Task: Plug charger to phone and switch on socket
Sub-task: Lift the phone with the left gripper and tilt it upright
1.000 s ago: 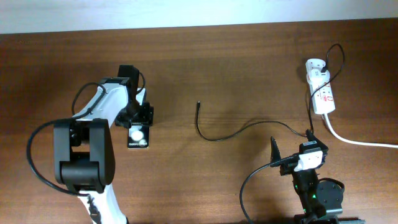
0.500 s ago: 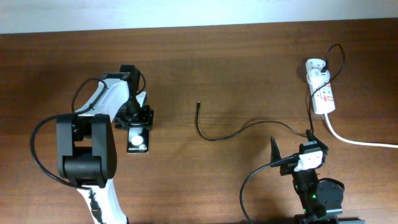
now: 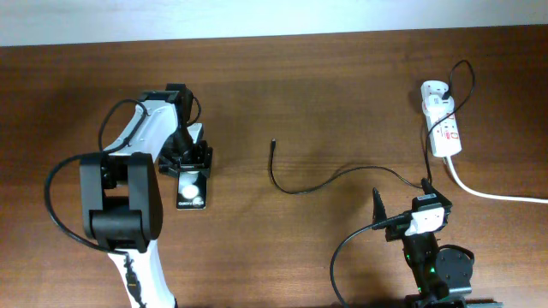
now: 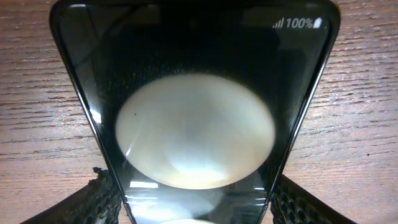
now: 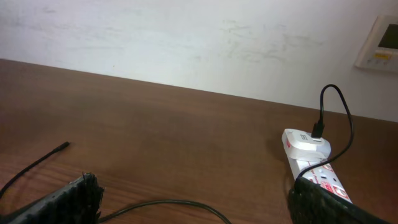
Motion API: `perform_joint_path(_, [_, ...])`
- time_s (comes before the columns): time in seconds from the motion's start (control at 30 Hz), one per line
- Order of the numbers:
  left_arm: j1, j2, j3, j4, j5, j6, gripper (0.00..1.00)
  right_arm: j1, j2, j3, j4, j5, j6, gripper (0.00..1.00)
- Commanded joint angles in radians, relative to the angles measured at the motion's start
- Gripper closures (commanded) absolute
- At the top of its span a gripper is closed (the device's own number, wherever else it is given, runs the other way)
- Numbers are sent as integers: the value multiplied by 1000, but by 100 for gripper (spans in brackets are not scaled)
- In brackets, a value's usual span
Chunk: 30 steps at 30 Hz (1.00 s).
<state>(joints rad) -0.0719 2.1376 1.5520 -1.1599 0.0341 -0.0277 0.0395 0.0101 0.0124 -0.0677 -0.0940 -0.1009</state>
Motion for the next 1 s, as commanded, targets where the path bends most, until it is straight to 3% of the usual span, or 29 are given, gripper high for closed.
perform_joint_path(0.0, [0,0,57,-3,14,-11,43,6,-6,-7,-4,1,4,1])
perform_joint_path(0.13, [0,-37,158,-3,63,-10,42,6,-6,-7,-4,1,4,1])
perform_joint_path(0.27, [0,-70,250,-3,214,-10,42,6,-6,-7,-4,1,4,1])
perform_joint_path(0.6, [0,-74,257,-13,555,-11,48,6,-6,-7,-4,1,4,1])
perform_joint_path(0.73, [0,-74,257,-13,599,-11,48,6,-6,-7,-4,1,4,1])
perform_joint_path(0.83, [0,-74,257,-27,636,-32,55,6,-6,-7,-3,1,4,1])
perform_joint_path(0.87, [0,-74,257,-27,669,-59,62,6,-6,-7,-4,1,4,1])
perform_joint_path(0.97, [0,-74,257,-27,761,-63,66,6,-6,-7,-3,1,4,1])
